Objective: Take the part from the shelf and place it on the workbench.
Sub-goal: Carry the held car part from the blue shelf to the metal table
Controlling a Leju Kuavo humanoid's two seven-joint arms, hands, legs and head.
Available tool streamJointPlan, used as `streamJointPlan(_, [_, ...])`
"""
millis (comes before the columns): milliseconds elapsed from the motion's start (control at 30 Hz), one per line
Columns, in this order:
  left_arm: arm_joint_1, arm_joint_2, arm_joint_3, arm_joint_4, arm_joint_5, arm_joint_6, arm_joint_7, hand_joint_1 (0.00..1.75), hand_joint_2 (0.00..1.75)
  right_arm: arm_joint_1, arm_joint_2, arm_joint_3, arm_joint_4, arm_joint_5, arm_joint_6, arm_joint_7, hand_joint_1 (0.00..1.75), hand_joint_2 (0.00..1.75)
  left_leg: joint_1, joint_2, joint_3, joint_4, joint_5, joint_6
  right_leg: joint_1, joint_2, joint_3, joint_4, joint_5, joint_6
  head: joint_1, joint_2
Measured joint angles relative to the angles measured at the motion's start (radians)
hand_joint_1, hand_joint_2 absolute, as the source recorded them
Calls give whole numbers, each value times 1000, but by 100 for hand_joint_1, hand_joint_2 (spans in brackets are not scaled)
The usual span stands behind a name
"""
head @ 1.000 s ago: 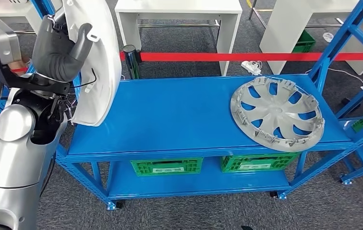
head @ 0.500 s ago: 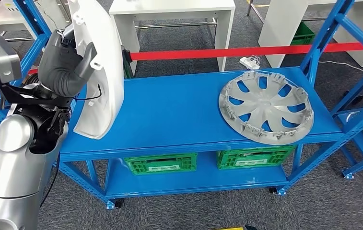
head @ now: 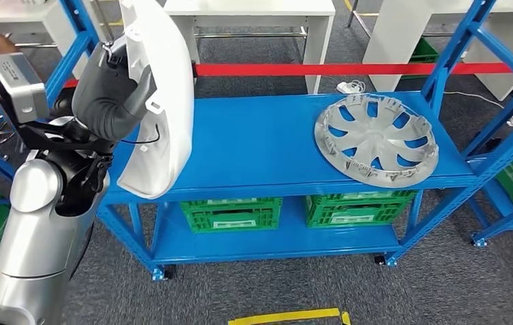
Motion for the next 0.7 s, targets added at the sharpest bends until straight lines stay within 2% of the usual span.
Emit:
streamJointPlan(33, [0, 1, 0, 1, 0, 0, 0, 175, 175, 0, 0, 0, 0, 4, 3, 0, 0, 175, 0, 0, -15, 1, 11, 4, 1, -1, -17, 62, -50, 3, 2, 0])
streamJointPlan(67, [1, 3, 0, 2, 0, 0, -1, 175, 175, 0, -1, 0, 0, 8, 6, 1, 0, 175, -2, 1, -32, 2, 23, 5, 1, -1, -31, 131, -89, 5, 3, 0])
streamJointPlan(100, [4, 7, 0, 4, 0, 0, -2, 175, 175, 0, -2, 0, 0, 11, 11, 2, 0, 175, -3, 1, -47, 5, 34, 6, 2, -1, -35, 180, -100, 6, 3, 0])
streamJointPlan(133, [8, 11, 1, 7, 0, 1, -4, 175, 175, 0, -3, 0, 0, 16, 16, 2, 0, 175, -3, 2, -62, 8, 43, 5, 2, -1, -27, 203, -90, 7, 3, 0])
streamJointPlan(167, [12, 17, 3, 8, 0, 3, -5, 175, 175, 0, -5, 0, 0, 22, 21, 2, 0, 175, -3, 2, -78, 12, 52, 3, 3, -2, 0, 188, -65, 6, 3, 0])
streamJointPlan(200, [18, 24, 7, 8, -1, 7, -7, 175, 175, -1, -7, 1, 0, 30, 27, 2, 0, 175, -3, 3, -91, 18, 60, 0, 3, -2, 47, 136, -40, 3, 3, 0])
streamJointPlan(233, [24, 31, 13, 6, -3, 12, -8, 175, 175, -2, -10, 2, 0, 39, 33, 2, 0, 175, -4, 3, -104, 24, 66, -4, 4, -2, 99, 67, -35, 0, 3, 0])
streamJointPlan(267, [33, 40, 21, 1, -7, 17, -8, 175, 175, -3, -12, 5, 0, 49, 39, 2, 0, 175, -5, 3, -113, 29, 72, -9, 6, -1, 147, 0, -40, -7, 3, 0])
streamJointPlan(300, [44, 51, 32, -7, -12, 22, -8, 175, 175, -5, -13, 10, 0, 60, 44, 1, 0, 175, -6, 4, -117, 32, 78, -15, 9, 0, 178, -49, -53, -14, 3, 0])
streamJointPlan(333, [55, 62, 42, -15, -16, 24, -9, 175, 175, -6, -15, 15, 0, 69, 48, 0, 0, 175, -6, 5, -119, 32, 85, -21, 12, 0, 190, -73, -64, -21, 2, 0])
streamJointPlan(400, [81, 92, 64, -32, -28, 31, -10, 175, 175, -6, -16, 26, 0, 90, 56, -1, 0, 175, -5, 6, -120, 30, 96, -34, 13, -1, 187, -84, -53, -37, 3, 0])
streamJointPlan(433, [95, 109, 76, -41, -34, 36, -11, 175, 175, -6, -17, 31, 0, 99, 59, -1, 0, 175, -3, 4, -125, 37, 85, -40, 11, -3, 181, -85, -43, -45, 2, 0])
streamJointPlan(467, [111, 127, 89, -50, -41, 44, -14, 175, 175, -7, -19, 38, 0, 109, 63, -2, 0, 175, -2, 1, -135, 60, 56, -48, 9, -4, 171, -87, -31, -53, 2, 0])
streamJointPlan(500, [125, 144, 101, -59, -46, 52, -19, 175, 175, -7, -20, 44, 0, 117, 66, -2, 0, 175, 1, -1, -149, 101, 11, -55, 8, -6, 159, -89, -19, -58, 1, 0])
streamJointPlan(567, [154, 170, 119, -74, -53, 62, -25, 175, 175, -7, -23, 55, 0, 125, 70, -2, 0, 175, 5, -2, -179, 220, -79, -66, 8, -6, 129, -88, 4, -62, 0, 0])
streamJointPlan(600, [167, 178, 125, -80, -54, 64, -27, 175, 175, -7, -24, 58, 0, 126, 70, -2, 0, 175, 7, -2, -184, 270, -96, -70, 8, -6, 113, -87, 16, -61, 0, 0])
streamJointPlan(633, [178, 184, 129, -84, -56, 66, -26, 175, 175, -7, -24, 60, 0, 125, 70, -2, 0, 175, 8, -2, -178, 297, -90, -71, 8, -7, 96, -86, 28, -59, -1, 0])
streamJointPlan(667, [184, 186, 131, -87, -59, 67, -25, 175, 175, -7, -25, 61, 0, 121, 69, -2, 0, 175, 10, -2, -157, 292, -65, -72, 7, -8, 79, -85, 40, -56, 0, 0])
streamJointPlan(700, [186, 184, 131, -89, -64, 67, -24, 175, 175, -7, -25, 62, 0, 115, 68, -2, 0, 175, 12, -2, -118, 253, -37, -73, 6, -9, 64, -84, 51, -52, 0, 0])
